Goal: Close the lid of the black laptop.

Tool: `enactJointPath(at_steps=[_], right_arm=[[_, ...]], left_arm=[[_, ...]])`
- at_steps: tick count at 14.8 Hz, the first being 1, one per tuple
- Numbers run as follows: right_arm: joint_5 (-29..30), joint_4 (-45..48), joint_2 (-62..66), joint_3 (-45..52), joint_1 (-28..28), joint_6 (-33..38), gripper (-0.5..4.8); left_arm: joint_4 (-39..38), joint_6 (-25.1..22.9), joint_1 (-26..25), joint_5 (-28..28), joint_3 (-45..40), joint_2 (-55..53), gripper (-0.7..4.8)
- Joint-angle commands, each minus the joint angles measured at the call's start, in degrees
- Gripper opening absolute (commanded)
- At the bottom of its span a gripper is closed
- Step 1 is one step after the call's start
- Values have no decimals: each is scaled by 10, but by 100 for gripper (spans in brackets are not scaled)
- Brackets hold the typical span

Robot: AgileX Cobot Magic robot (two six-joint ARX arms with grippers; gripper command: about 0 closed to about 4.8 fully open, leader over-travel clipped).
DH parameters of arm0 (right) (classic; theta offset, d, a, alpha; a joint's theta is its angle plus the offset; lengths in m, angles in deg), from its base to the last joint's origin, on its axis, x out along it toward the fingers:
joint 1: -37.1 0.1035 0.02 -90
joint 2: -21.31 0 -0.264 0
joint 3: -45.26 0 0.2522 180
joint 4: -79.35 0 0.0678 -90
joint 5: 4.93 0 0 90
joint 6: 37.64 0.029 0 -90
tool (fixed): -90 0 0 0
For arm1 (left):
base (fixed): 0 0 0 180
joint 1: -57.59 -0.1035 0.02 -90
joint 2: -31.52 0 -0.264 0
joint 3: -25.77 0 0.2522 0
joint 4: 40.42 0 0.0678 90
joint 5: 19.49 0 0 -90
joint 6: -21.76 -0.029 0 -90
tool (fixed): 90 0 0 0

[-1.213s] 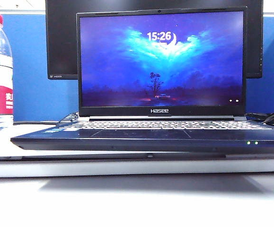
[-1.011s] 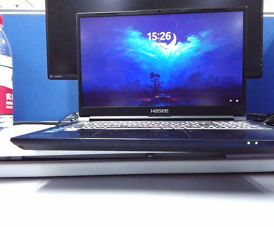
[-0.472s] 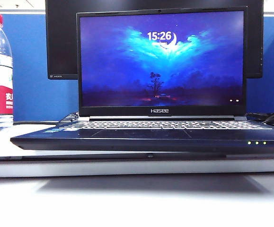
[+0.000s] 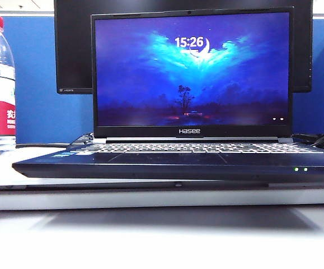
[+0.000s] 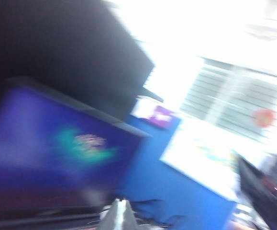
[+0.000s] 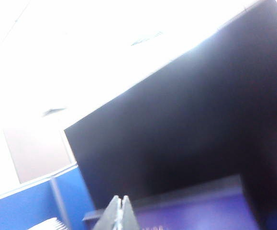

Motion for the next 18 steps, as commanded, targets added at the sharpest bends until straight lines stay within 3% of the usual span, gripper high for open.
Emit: enactJointPath(at_steps=[1, 3, 5, 8, 10, 13, 15, 18], right_arm=[[49, -1, 147, -144, 0, -81, -6], [94, -19, 283, -271, 0, -100, -6], [142, -112, 395, -404, 3, -126, -6], [221, -258, 577, -594, 3, -181, -6], [229, -346, 661, -680, 3, -205, -6], [234, -394, 743, -742, 4, -216, -6], [239, -403, 778, -747, 13, -222, -6], [237, -406, 808, -747, 52, -242, -6]], left_arm=[[14, -4, 6, 0, 56, -7, -5], [14, -18, 6, 16, 94, -36, -5], [14, -26, 6, 36, 133, -76, -5], [9, -53, 6, 142, 188, -188, -5], [7, -57, 6, 201, 205, -271, -5], [6, -81, 7, 243, 211, -386, -5], [4, -100, 47, 260, 211, -481, -5], [6, -114, 183, 260, 217, -606, -5]])
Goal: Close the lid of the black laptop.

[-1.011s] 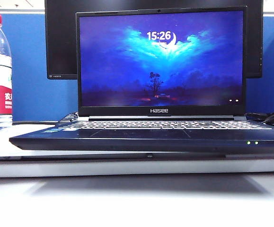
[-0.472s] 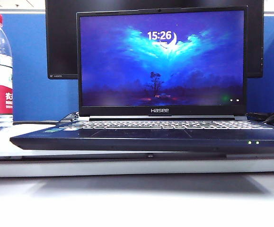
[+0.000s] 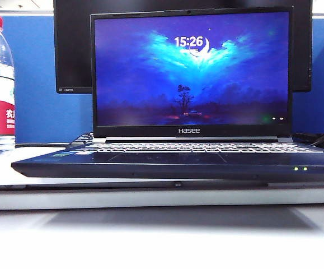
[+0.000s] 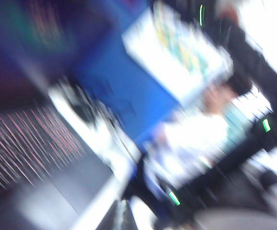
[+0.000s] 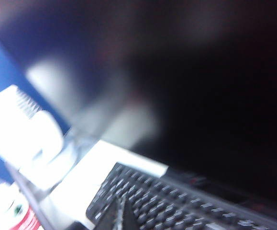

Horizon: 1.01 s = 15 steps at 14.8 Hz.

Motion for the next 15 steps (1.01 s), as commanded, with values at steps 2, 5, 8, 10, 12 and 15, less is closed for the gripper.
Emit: enactJointPath(at_steps=[2, 5, 8, 10, 12, 15], right_arm=[[-35, 3, 16, -5, 50, -42, -6], [-50, -13, 29, -6, 56, -49, -6], [-67, -24, 29, -6, 56, -51, -6], [-84, -28, 29, -6, 56, -52, -6], [-102, -27, 30, -6, 58, -53, -6], [-112, -36, 30, -6, 63, -53, -6]], left_arm=[[9, -24, 168, 12, 13, -100, -5], [-34, -39, 244, -49, 14, -140, -5], [-132, -58, 244, -65, 14, -143, -5], [-194, -73, 244, -64, 14, -143, -5], [-246, -90, 244, -64, 14, -143, -5], [-330, -111, 244, -95, 14, -146, -5]])
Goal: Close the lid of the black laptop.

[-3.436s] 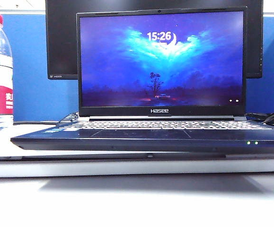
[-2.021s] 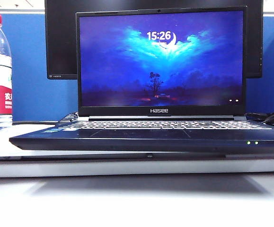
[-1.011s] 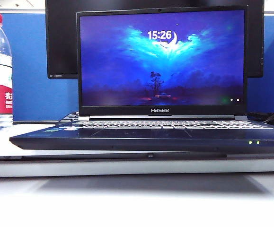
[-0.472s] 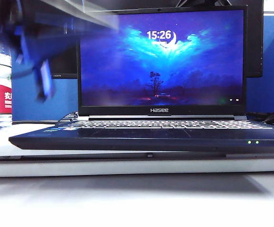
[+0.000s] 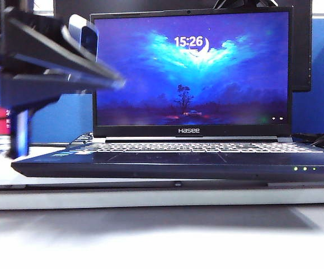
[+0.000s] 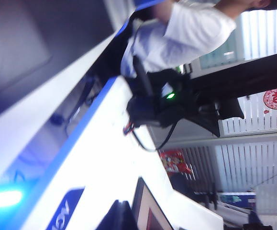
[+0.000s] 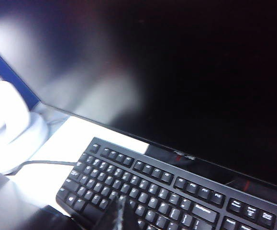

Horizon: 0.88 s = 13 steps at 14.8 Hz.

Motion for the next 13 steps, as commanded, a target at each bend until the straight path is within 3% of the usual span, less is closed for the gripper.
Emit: enactJointPath(at_steps=[1, 3, 7, 10, 13], right_arm=[[-4, -4, -3, -5, 7, -3, -6], [-5, -9, -3, -5, 7, -5, -6], [-5, -45, -3, -5, 8, -18, -6], [-4, -50, -3, -5, 8, -26, -6], [-5, -57, -3, -5, 15, -30, -6]], left_arm=[[-72, -27, 0, -38, 1, 0, -5], [-77, -27, 0, -53, 1, 0, -5], [-79, -38, 0, -155, 1, 0, -5], [-81, -41, 0, -171, 1, -4, -5], [-83, -49, 0, -233, 1, -7, -4]])
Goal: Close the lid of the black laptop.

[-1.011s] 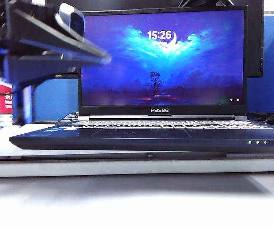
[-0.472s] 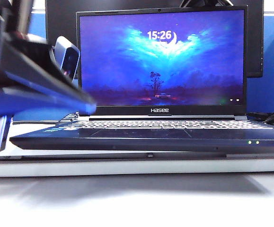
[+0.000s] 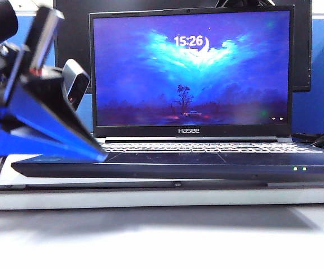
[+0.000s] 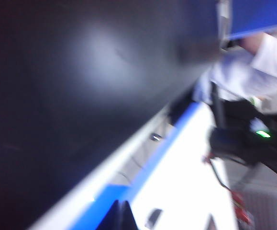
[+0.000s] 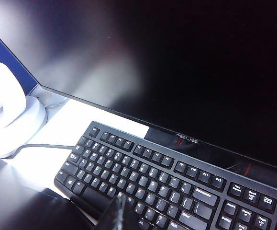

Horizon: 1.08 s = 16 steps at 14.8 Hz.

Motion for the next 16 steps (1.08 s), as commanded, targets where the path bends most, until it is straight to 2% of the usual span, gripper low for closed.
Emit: enactJointPath(at_steps=[1, 8, 16], right_arm=[[-1, -16, -3, -1, 9, -9, -6], [5, -54, -3, -1, 10, -20, -6], [-4, -114, -6, -1, 42, -52, -6]], left_arm=[[3, -10, 0, -61, 1, 0, -4], [23, -9, 0, -128, 1, 0, -3], [61, -9, 0, -157, 1, 0, -3]])
